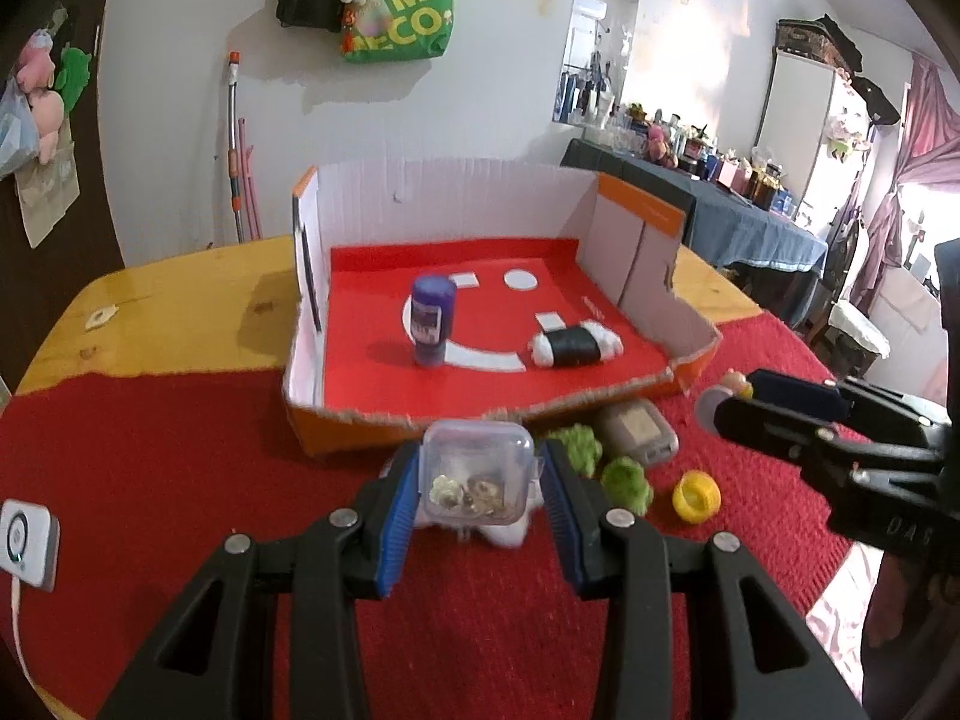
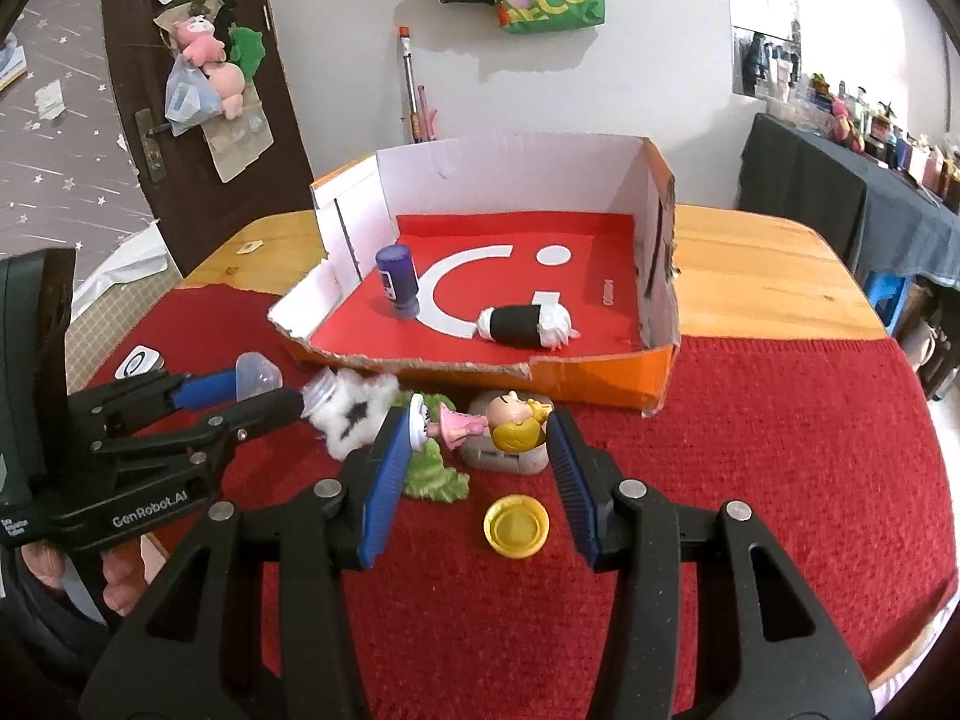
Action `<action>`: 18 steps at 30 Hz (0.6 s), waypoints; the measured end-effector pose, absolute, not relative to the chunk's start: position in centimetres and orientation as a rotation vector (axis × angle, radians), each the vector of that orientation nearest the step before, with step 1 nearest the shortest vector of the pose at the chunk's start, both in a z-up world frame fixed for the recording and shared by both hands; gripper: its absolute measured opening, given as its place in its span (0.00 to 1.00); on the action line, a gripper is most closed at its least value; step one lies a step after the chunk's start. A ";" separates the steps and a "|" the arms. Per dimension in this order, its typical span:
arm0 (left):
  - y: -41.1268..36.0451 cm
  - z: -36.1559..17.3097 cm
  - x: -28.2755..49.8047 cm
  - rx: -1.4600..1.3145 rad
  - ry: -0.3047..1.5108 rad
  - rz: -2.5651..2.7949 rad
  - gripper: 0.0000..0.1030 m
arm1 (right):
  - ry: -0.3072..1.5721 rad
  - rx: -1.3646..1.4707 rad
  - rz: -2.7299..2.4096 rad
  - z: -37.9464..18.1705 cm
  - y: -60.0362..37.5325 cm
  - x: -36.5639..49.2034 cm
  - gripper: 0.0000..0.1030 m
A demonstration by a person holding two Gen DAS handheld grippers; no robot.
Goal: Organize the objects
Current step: 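Lift and carry the container and doll figure into the orange box with both tools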
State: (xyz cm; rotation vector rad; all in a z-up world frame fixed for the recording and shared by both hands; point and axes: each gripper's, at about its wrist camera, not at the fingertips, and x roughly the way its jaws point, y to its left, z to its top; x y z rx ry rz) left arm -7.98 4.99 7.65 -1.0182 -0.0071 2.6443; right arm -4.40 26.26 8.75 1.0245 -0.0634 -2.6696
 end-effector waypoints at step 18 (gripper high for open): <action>5.1 7.4 -15.0 -1.145 -0.016 2.565 0.41 | -0.051 1.110 -2.616 9.1 25.7 -10.6 0.43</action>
